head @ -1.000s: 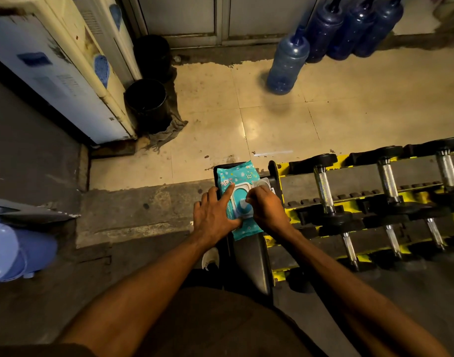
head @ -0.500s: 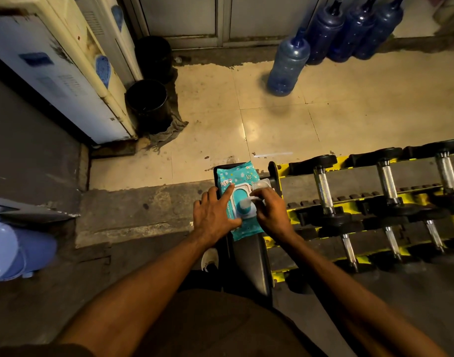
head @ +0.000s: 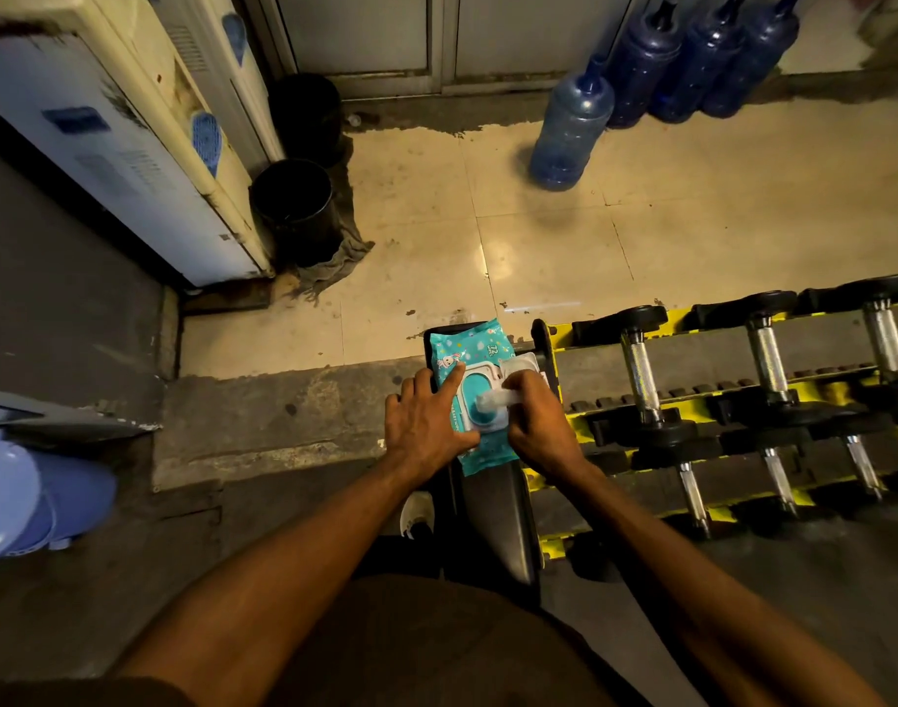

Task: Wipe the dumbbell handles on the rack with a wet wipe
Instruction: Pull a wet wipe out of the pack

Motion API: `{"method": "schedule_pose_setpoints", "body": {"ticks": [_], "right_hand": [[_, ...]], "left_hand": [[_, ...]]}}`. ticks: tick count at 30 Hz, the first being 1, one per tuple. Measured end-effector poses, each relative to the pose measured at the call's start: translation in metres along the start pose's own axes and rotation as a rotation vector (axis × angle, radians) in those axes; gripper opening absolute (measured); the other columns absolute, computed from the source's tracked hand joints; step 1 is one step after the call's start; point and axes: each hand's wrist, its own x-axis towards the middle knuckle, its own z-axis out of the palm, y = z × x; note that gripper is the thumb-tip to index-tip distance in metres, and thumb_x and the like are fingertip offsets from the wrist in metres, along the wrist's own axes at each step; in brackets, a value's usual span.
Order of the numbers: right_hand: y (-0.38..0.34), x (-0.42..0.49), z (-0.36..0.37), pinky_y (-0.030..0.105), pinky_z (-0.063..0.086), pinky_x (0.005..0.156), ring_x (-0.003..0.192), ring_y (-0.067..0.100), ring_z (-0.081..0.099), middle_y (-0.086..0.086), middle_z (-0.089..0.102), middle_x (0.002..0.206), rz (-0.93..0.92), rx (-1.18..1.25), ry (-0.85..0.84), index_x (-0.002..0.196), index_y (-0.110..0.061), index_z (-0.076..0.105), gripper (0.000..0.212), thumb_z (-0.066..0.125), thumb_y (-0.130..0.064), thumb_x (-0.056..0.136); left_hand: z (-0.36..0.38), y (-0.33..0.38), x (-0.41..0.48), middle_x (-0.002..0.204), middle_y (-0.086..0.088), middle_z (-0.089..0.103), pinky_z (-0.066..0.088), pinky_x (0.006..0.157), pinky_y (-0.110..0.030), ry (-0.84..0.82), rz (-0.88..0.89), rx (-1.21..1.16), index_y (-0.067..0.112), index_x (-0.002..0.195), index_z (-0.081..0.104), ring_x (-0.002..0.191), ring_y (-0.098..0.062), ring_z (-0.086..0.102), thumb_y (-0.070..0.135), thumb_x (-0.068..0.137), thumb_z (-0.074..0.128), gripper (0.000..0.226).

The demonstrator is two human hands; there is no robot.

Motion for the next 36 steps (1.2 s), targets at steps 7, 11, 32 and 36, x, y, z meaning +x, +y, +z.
{"method": "schedule_pose_setpoints", "body": {"ticks": [7, 11, 32, 36], "right_hand": [[-0.004, 0.019, 0.007, 0.028, 0.048, 0.070, 0.098, 0.025, 0.060, 0.007, 0.060, 0.109, -0.077, -0.354, -0.120, 0.115, -0.021, 0.067, 0.031, 0.074, -0.025, 0.085], [-0.001, 0.017, 0.005, 0.022, 0.042, 0.067, 0.090, 0.019, 0.062, 0.008, 0.064, 0.105, -0.031, -0.213, -0.035, 0.099, -0.009, 0.070, 0.010, 0.069, -0.014, 0.090], [-0.016, -0.030, -0.025, 0.015, 0.051, 0.059, 0.077, -0.002, 0.064, -0.004, 0.062, 0.089, -0.115, 0.392, 0.293, 0.101, -0.009, 0.048, 0.008, 0.050, -0.002, 0.099], [-0.033, -0.029, -0.039, 0.015, 0.050, 0.062, 0.076, -0.002, 0.061, -0.005, 0.056, 0.087, -0.155, 0.424, 0.393, 0.101, -0.010, 0.046, 0.013, 0.050, 0.002, 0.098]], "left_hand": [[-0.004, 0.004, -0.001, 0.151, -0.010, 0.032, 0.035, 0.106, -0.045, -0.013, -0.001, 0.027, 0.036, 0.159, 0.008, 0.134, -0.028, 0.036, 0.070, 0.079, 0.064, 0.103], [-0.002, 0.002, -0.002, 0.149, -0.010, 0.033, 0.036, 0.104, -0.044, -0.010, -0.002, 0.021, 0.036, 0.159, 0.008, 0.132, -0.027, 0.037, 0.075, 0.077, 0.063, 0.107], [-0.006, 0.016, -0.007, 0.151, -0.012, 0.034, 0.036, 0.107, -0.048, -0.034, -0.037, 0.029, 0.035, 0.159, 0.007, 0.136, -0.031, 0.036, 0.071, 0.082, 0.063, 0.102], [-0.006, 0.016, -0.007, 0.149, -0.011, 0.036, 0.037, 0.106, -0.047, -0.034, -0.039, 0.018, 0.034, 0.159, 0.007, 0.133, -0.030, 0.038, 0.070, 0.082, 0.064, 0.101]]}}
